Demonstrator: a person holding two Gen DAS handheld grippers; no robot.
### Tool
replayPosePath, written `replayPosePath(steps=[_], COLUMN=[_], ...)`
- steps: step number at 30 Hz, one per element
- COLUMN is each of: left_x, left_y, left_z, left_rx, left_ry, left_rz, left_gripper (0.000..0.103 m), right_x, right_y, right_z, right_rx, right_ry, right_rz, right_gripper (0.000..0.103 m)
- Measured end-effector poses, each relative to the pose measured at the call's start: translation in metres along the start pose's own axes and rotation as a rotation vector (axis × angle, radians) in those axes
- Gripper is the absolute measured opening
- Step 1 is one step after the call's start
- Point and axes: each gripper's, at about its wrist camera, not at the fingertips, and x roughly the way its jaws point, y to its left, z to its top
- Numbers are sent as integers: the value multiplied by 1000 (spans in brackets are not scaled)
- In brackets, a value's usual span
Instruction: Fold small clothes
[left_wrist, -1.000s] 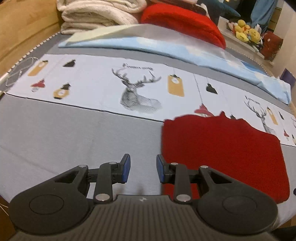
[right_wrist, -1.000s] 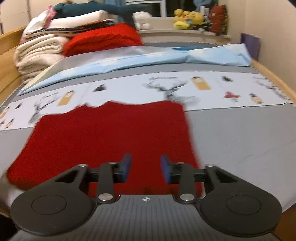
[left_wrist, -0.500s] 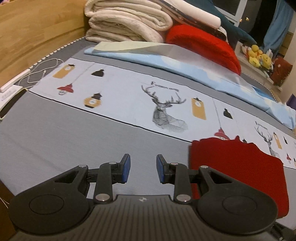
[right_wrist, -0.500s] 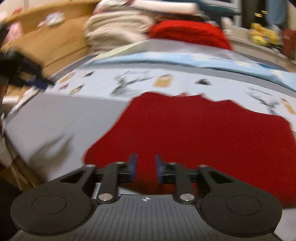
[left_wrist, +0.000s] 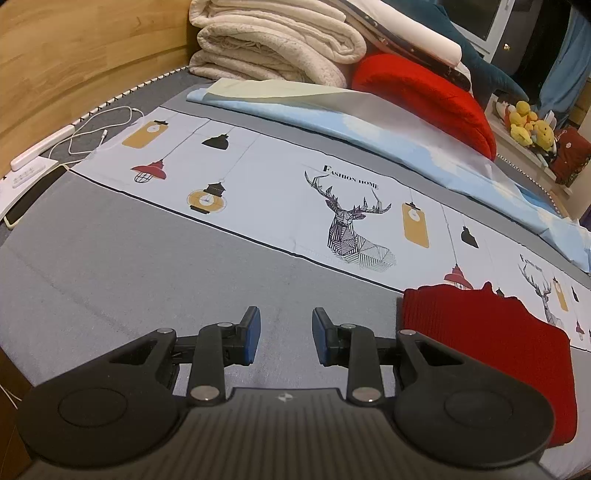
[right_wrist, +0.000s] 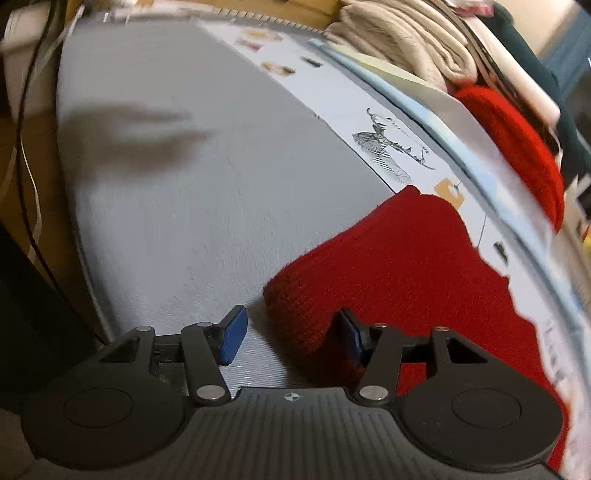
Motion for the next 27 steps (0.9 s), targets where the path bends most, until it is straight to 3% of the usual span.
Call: replayPosePath(steps=[7, 9, 15, 17, 20, 22, 25, 27], left_x=[3, 5, 10, 12, 16, 20, 28, 32], left_y=[-4, -7, -31, -45, -73, -97, -137, -164], left_z=[-1, -2, 0, 0, 0, 0, -1, -4], left_rx=[8, 12, 28, 21, 40, 72, 127, 158], left_ry=[7, 13, 26, 31, 37, 38, 44, 46], left_rz=[11, 12, 10, -8, -32, -46, -69, -85], left_gripper=[34, 34, 34, 34, 34, 34, 34, 34], right_x=[8, 1, -40, -63, -102, -125, -141, -140], right_y=[-4, -13, -71, -105, -170, -211, -252, -272], right_z=[6, 10, 22, 14, -32, -85, -165, -212], right_rx=[-31, -2, 265, 433, 807, 1061, 1295, 1380], right_ry=[3, -12, -134, -216, -372, -447, -436, -350], right_rz=[-8, 6, 65, 78, 49, -54, -242, -370], right_gripper=[22, 19, 16, 16, 16, 16, 16, 16])
